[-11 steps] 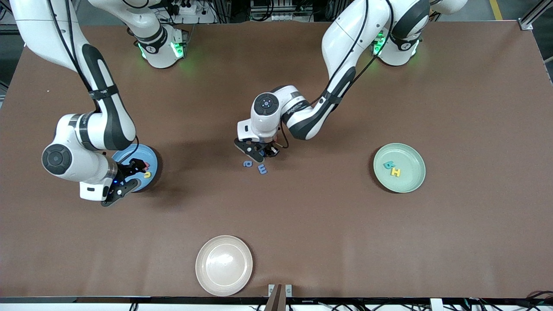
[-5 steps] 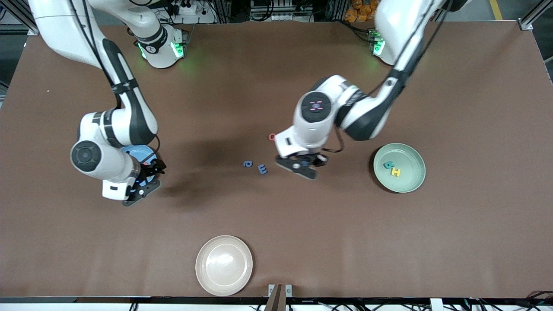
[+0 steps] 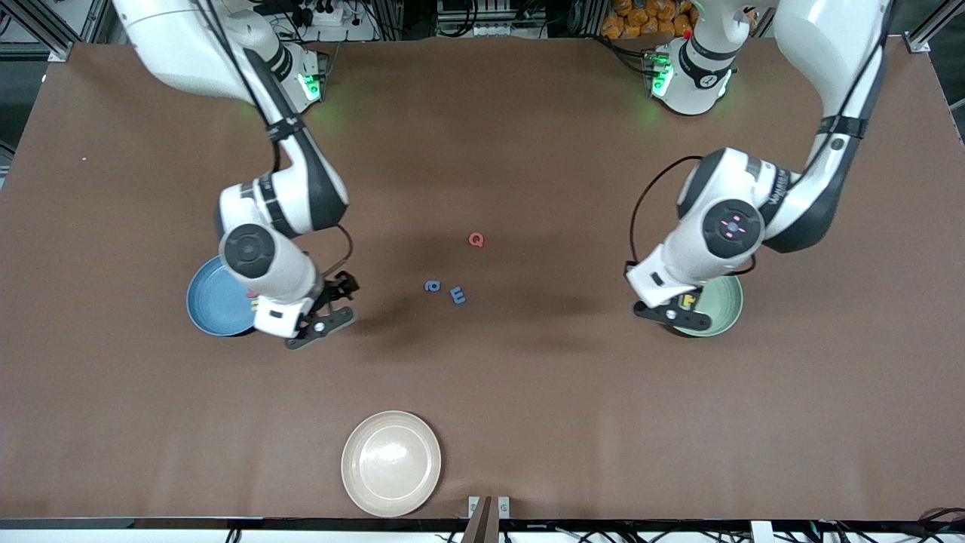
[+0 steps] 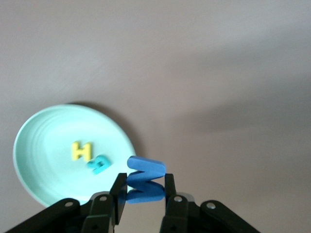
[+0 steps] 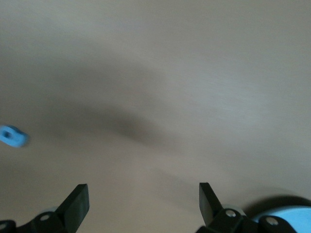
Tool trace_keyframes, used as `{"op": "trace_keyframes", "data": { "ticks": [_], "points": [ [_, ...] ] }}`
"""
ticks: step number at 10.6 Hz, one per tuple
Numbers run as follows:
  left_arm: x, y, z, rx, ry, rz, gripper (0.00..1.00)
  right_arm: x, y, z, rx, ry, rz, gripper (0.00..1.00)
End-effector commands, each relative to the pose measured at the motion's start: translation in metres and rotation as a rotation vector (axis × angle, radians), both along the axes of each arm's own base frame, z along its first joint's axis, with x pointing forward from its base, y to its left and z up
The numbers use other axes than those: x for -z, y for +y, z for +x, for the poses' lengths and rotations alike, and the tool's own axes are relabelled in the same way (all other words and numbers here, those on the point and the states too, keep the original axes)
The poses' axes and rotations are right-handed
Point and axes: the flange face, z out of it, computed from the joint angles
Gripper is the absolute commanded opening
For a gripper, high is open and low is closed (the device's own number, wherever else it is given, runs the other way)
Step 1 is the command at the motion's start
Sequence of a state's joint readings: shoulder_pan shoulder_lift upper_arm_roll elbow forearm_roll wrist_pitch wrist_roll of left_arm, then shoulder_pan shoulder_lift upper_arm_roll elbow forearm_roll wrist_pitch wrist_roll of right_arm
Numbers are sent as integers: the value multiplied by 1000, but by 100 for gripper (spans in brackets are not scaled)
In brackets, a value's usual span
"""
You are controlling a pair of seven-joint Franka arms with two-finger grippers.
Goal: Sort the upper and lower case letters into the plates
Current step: 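Place the blue w on the green plate while the right gripper reaches the letters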
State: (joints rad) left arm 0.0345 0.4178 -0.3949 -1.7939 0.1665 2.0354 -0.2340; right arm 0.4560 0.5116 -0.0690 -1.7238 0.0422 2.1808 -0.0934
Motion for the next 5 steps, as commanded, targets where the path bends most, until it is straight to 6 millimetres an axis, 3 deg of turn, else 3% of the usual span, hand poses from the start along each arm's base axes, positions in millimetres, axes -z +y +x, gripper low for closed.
{"op": "trace_keyframes", "data": {
  "ticks": [1, 2, 4, 5],
  "points": [
    [26, 54, 3, -68, 39, 9, 0, 16, 57, 3, 109, 31, 96, 100],
    [39, 80, 10, -106, 60, 2, 4, 23, 89, -4, 129, 42, 120, 100],
    [64, 89, 8, -91, 95, 18, 8, 39, 128, -12, 164, 40, 107, 100],
    [80, 92, 7, -97, 121, 16, 22, 46, 150, -16, 159, 20, 114, 100]
  ]
}}
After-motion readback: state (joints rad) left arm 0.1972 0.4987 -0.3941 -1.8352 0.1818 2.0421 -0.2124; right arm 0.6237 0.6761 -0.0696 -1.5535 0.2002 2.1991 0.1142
